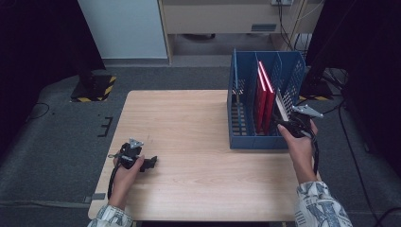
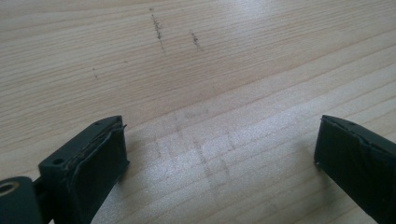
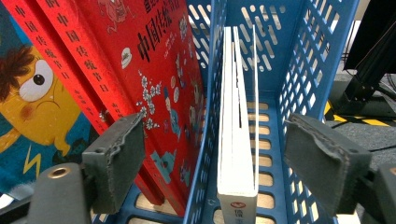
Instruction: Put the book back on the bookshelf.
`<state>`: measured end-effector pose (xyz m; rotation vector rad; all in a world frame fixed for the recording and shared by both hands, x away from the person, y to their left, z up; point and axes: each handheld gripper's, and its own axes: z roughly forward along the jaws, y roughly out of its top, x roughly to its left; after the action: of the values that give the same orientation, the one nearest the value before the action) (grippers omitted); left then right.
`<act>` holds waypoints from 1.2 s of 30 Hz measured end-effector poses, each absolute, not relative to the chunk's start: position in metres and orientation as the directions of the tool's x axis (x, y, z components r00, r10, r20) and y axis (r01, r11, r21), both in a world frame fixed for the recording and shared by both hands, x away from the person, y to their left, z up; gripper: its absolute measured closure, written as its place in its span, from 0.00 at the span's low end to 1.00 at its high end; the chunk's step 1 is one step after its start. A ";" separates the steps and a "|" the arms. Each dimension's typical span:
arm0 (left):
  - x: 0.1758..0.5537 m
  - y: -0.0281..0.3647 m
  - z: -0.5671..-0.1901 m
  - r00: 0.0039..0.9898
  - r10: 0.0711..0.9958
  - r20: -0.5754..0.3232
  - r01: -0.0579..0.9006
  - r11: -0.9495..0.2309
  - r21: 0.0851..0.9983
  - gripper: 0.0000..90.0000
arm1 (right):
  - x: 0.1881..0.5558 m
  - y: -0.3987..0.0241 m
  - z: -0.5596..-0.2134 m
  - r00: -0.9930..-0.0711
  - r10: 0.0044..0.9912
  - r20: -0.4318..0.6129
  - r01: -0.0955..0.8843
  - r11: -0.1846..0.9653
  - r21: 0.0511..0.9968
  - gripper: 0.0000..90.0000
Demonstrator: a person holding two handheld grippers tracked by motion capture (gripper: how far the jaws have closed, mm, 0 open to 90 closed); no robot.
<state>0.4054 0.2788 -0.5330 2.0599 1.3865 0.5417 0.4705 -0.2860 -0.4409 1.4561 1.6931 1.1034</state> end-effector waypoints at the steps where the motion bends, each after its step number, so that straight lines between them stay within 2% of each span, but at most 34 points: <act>1: 0.405 0.279 -0.533 0.374 0.927 0.007 0.687 -0.282 0.670 0.02 | 0.470 -0.286 -0.441 -0.180 0.982 0.054 0.447 0.033 0.894 0.21; 16: 0.405 0.279 -0.533 0.374 0.928 0.006 0.686 -0.281 0.671 0.02 | 0.462 -0.288 -0.436 -0.199 0.979 0.047 0.435 0.045 0.899 0.13; 36: 0.405 0.279 -0.533 0.373 0.928 0.007 0.685 -0.280 0.672 0.02 | 0.441 -0.285 -0.421 -0.269 0.963 0.037 0.379 0.070 0.923 0.11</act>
<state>0.4050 0.2786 -0.5334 2.0567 1.3859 0.5432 0.4413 -0.2846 -0.4211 1.3408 1.7219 1.1845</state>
